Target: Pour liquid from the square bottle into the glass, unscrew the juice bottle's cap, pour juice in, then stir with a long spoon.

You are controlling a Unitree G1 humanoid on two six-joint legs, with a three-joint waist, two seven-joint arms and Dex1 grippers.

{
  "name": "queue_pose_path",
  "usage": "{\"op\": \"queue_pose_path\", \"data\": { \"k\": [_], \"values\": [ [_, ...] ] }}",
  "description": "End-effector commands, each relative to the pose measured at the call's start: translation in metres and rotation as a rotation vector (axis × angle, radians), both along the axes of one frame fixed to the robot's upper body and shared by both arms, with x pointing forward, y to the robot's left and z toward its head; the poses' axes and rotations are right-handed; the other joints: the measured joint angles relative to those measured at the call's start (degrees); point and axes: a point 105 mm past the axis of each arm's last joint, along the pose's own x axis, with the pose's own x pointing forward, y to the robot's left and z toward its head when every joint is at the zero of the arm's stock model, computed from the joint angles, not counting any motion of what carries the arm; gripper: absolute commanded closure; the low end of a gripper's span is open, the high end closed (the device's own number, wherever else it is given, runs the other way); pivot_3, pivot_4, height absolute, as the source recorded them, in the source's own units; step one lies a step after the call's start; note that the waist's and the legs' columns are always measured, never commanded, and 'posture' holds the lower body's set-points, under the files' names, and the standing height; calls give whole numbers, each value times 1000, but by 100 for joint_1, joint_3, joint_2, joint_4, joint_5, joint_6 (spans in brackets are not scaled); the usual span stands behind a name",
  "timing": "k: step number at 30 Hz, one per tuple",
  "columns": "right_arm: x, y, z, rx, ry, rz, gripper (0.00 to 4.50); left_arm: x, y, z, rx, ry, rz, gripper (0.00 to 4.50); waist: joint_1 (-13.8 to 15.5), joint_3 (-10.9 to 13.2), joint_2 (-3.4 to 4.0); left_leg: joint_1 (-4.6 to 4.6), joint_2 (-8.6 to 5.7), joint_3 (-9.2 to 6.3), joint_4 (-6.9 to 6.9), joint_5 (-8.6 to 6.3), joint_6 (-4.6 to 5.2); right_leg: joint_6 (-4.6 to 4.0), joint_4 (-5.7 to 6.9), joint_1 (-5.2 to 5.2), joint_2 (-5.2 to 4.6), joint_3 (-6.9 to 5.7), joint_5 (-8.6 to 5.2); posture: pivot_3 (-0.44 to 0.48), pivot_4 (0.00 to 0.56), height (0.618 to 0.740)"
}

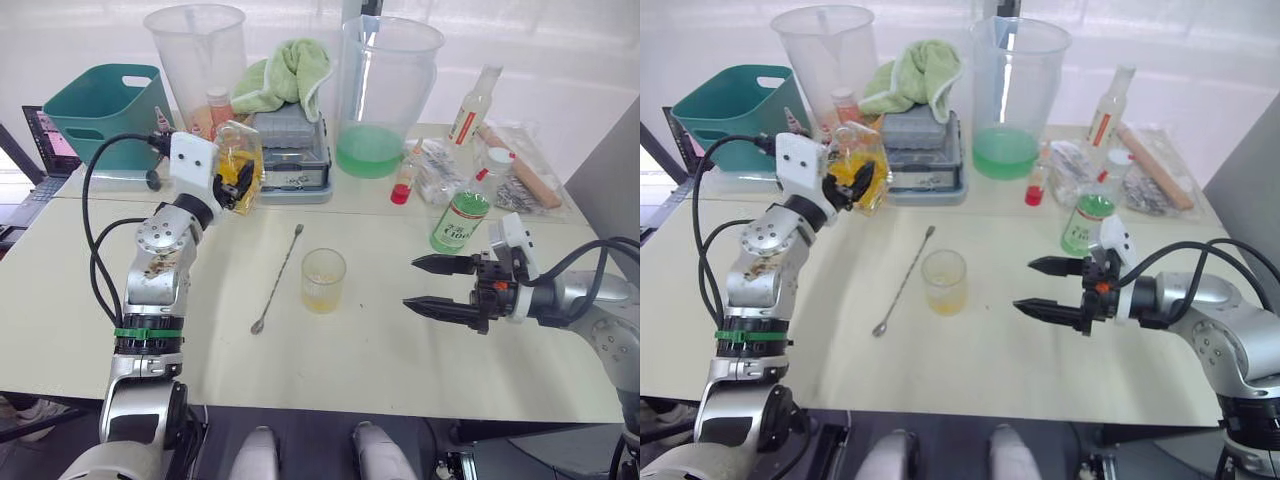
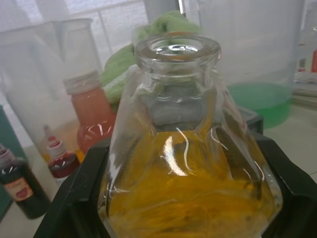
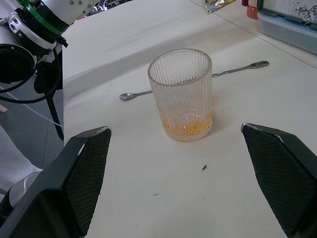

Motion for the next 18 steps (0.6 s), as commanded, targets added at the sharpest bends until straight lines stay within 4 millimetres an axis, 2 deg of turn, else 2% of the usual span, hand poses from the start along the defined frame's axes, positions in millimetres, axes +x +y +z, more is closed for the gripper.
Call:
{"op": "queue_pose_path", "data": {
  "k": [1,7,12,18],
  "values": [
    [0,2,7,-8,-36,15,40,-4,10,23,-87,-67,17,1700,-1,0,0,1,0,0,0,0,0,0,0,1,0,0,0,0,150,728],
    [1,1,8,-7,-36,5,40,-7,29,2,-125,-5,52,1700,-4,0,0,-3,0,-1,0,0,0,0,-2,-3,0,0,0,0,150,728],
    [1,2,7,-3,-36,3,40,-8,30,-8,-114,16,55,1700,2,0,0,-1,0,-1,0,0,-1,-1,-1,-1,0,0,1,0,150,728],
    [3,2,8,-4,-39,-3,40,-8,29,-26,-21,80,67,1700,-3,0,0,1,0,-1,0,1,-1,-1,-1,0,1,-1,0,0,150,728]
  ]
}}
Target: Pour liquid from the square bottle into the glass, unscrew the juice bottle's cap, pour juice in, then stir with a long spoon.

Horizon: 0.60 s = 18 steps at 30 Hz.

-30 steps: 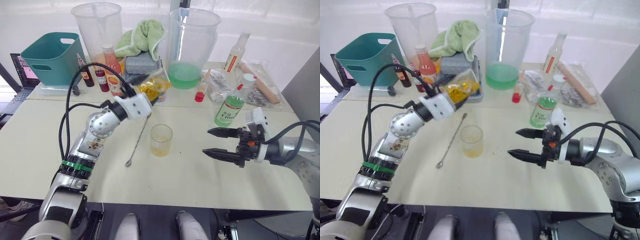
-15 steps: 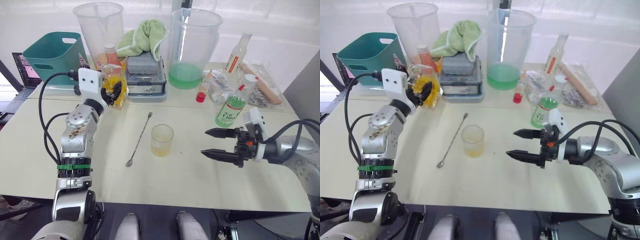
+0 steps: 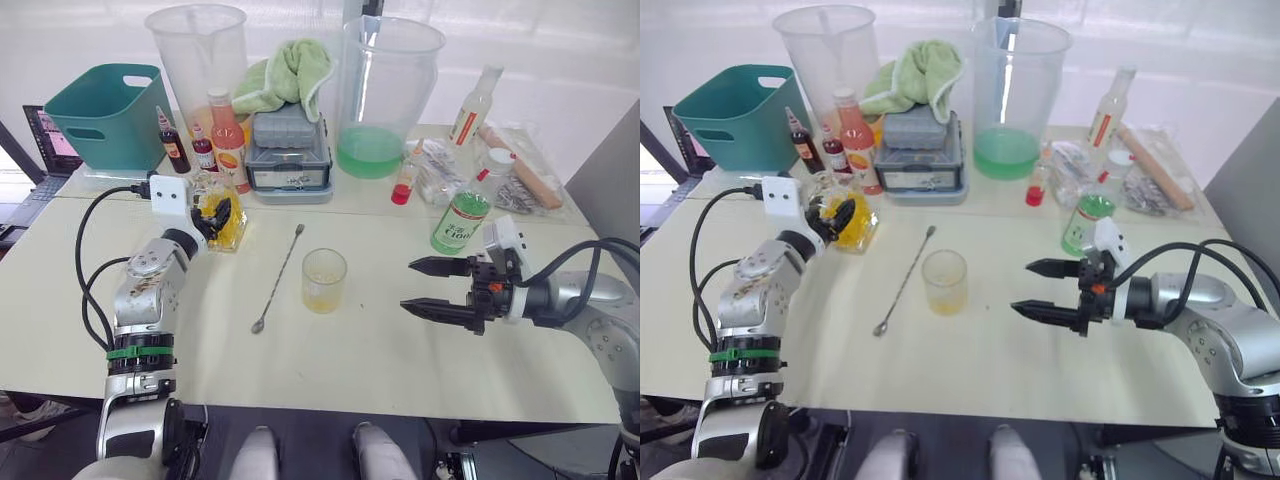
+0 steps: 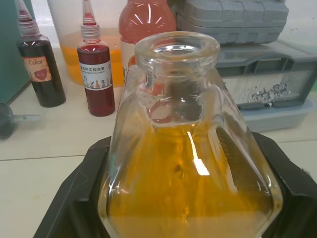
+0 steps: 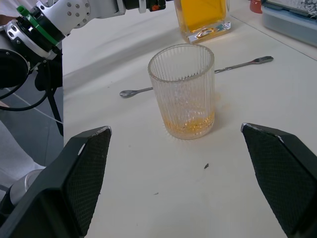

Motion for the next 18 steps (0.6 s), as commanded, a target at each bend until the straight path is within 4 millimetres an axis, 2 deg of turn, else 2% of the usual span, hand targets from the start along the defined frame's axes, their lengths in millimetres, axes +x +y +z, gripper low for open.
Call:
{"op": "queue_pose_path", "data": {
  "k": [1,4,5,8,14,16,18],
  "values": [
    [2,0,10,3,-44,-4,40,-4,0,28,48,-96,-1,1700,-4,0,0,1,0,0,0,0,0,0,0,0,0,0,0,0,150,728],
    [2,0,9,-1,-42,-9,40,-3,0,27,49,-88,1,1700,-6,0,0,3,0,0,0,0,0,0,1,2,0,0,0,0,150,728],
    [2,0,9,-1,-42,-8,0,-3,0,27,45,-90,1,901,-6,0,0,3,0,0,0,0,0,0,1,2,0,0,0,0,150,728],
    [2,0,9,0,-41,-6,0,-4,0,30,49,-102,-10,86,-6,0,0,4,0,0,0,0,0,0,1,4,0,0,0,0,150,728],
    [2,0,8,-3,-42,-4,0,-8,1,37,63,-146,-7,33,-4,0,0,7,0,0,0,0,0,0,1,7,0,0,0,0,150,728],
    [3,0,9,-2,-45,-4,0,-11,0,52,54,-210,-12,33,-4,0,0,7,0,0,0,0,0,0,1,7,0,0,0,0,150,728],
    [4,-1,11,3,-56,-6,0,-16,-2,74,40,-307,-29,33,-5,0,0,7,0,0,0,0,0,0,1,7,-1,0,0,0,150,728]
  ]
}}
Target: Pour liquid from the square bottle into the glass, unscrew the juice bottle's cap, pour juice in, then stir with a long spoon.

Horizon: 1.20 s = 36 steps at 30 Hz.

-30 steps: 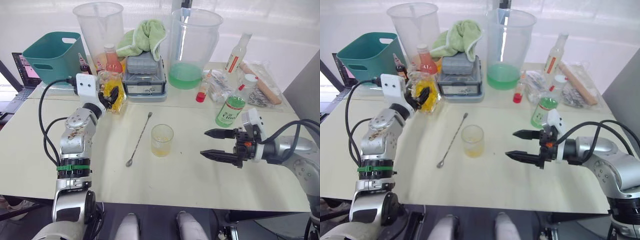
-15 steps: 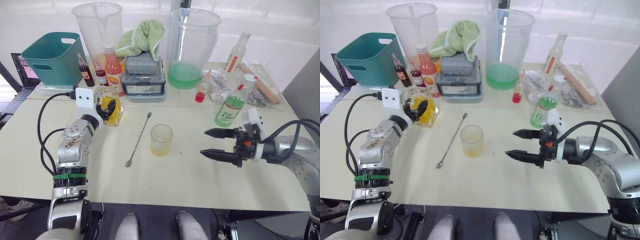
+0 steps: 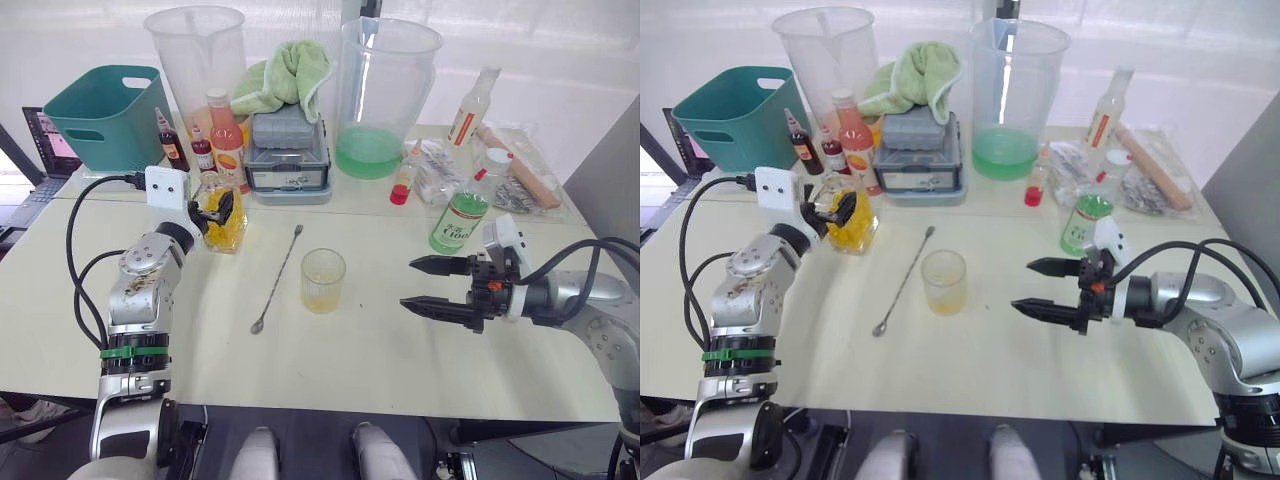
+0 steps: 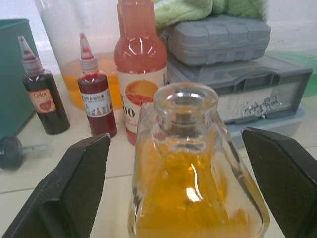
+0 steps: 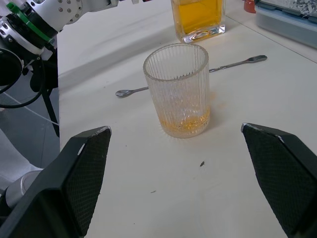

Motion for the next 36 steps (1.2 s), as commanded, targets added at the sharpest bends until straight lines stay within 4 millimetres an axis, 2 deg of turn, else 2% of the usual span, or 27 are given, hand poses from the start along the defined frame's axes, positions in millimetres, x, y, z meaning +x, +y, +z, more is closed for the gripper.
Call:
{"op": "queue_pose_path", "data": {
  "k": [1,5,8,14,17,20,22,24,27,29,33,36],
  "values": [
    [2,0,12,10,-61,1,0,-14,-3,62,4,-248,-34,33,1,0,0,0,0,0,0,0,0,0,0,0,0,0,0,0,150,728],
    [8,-3,26,56,-107,-19,0,-21,-8,90,52,-341,-82,33,0,0,0,0,0,0,0,0,-1,0,-1,1,0,0,0,0,150,728],
    [14,-8,35,50,-168,-49,0,-36,-17,112,141,-437,-179,33,-8,0,1,1,0,1,0,0,-1,0,-1,2,0,0,0,0,150,728],
    [23,-23,54,55,-296,-150,0,-64,-30,109,157,-358,-463,33,-26,0,1,1,1,2,-1,0,-1,1,0,-1,0,0,-1,0,150,728],
    [25,-33,51,22,-337,-226,0,-75,-26,96,125,-231,-560,33,-45,0,1,1,3,1,-1,0,-1,5,1,-1,2,0,-4,0,150,728],
    [24,-39,45,19,-332,-261,0,-80,-21,78,138,-127,-586,33,-57,0,1,2,3,2,-1,0,0,29,1,-1,1,0,-19,0,150,728],
    [24,-41,41,29,-334,-288,0,-84,-16,64,150,-86,-590,33,-74,0,2,2,3,2,-1,0,-1,29,0,-1,1,0,-19,0,150,728],
    [24,-46,37,38,-341,-325,0,-90,-7,37,164,-1,-593,33,-100,-1,2,5,4,4,-1,0,-1,29,1,1,1,0,-20,0,150,728],
    [25,-53,30,30,-350,-374,0,-94,6,18,218,13,-526,33,-134,-1,3,6,6,7,-4,0,-1,20,2,-2,2,1,-21,0,150,728],
    [21,-59,24,36,-324,-385,0,-99,17,0,213,66,-498,33,-137,-1,3,6,7,7,-4,0,-1,15,1,-2,2,1,-19,0,150,728],
    [19,-91,12,14,-282,-476,0,-104,57,-43,261,194,-337,33,-136,-2,5,16,7,13,-4,0,-1,21,-2,7,0,3,-29,0,150,728],
    [14,-112,6,-3,-281,-534,0,-113,77,-59,239,208,-303,33,-133,-2,4,17,8,16,-4,0,-1,24,-2,4,1,3,-36,0,150,728]
  ]
}}
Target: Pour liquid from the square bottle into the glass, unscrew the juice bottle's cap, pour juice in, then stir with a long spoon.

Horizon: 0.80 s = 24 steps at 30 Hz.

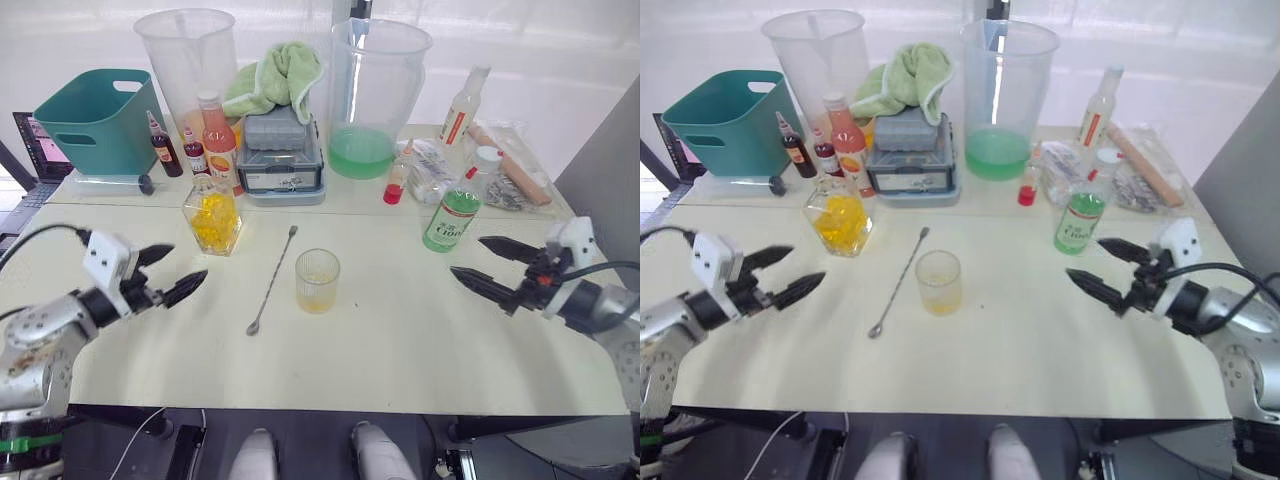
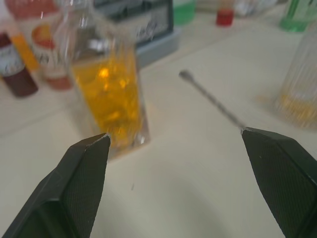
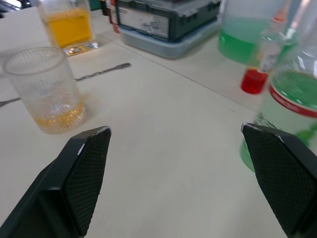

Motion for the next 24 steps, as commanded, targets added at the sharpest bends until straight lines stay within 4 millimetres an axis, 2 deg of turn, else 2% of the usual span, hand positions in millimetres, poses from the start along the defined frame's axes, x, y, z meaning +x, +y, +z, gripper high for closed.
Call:
{"op": "queue_pose_path", "data": {
  "k": [1,3,5,9,12,16,20,24],
  "values": [
    [-8,-27,10,-21,-61,-70,0,-10,25,1,20,-42,42,33,2,0,0,0,0,0,0,0,0,1,0,0,0,0,-1,0,150,728],
    [-15,-38,2,-19,-49,-111,0,-16,32,-5,25,-23,33,33,6,0,0,3,1,3,0,0,0,3,0,2,0,0,-4,0,150,728],
    [-21,-43,-4,-8,-50,-147,0,-19,35,-2,-1,-39,18,33,6,0,0,3,2,3,0,0,0,4,0,1,0,0,-7,0,150,728],
    [-36,-45,-17,5,-35,-172,0,-25,28,6,-57,-68,-63,33,0,-1,1,4,2,5,-1,0,-1,10,1,2,0,2,-11,0,150,728],
    [-41,-46,-20,25,-35,-192,0,-24,26,9,-98,-55,-97,33,-14,-1,2,12,4,12,-1,-1,-1,10,3,4,0,6,-12,0,150,728],
    [-53,-43,-27,41,-29,-213,0,-23,9,19,-189,-28,-225,33,-15,-1,1,17,5,13,-1,-1,-1,10,5,6,1,7,-12,0,150,728],
    [-66,-36,-29,73,-34,-241,0,-22,-12,34,-201,-41,-357,33,-1,-3,5,16,5,14,-2,-1,-1,12,4,6,0,7,-16,0,150,728],
    [-65,-20,-25,95,-53,-241,0,-20,-31,50,-179,-95,-456,33,-23,-3,5,20,5,17,-2,-1,-2,12,5,7,0,9,-15,0,150,728]
  ]
}}
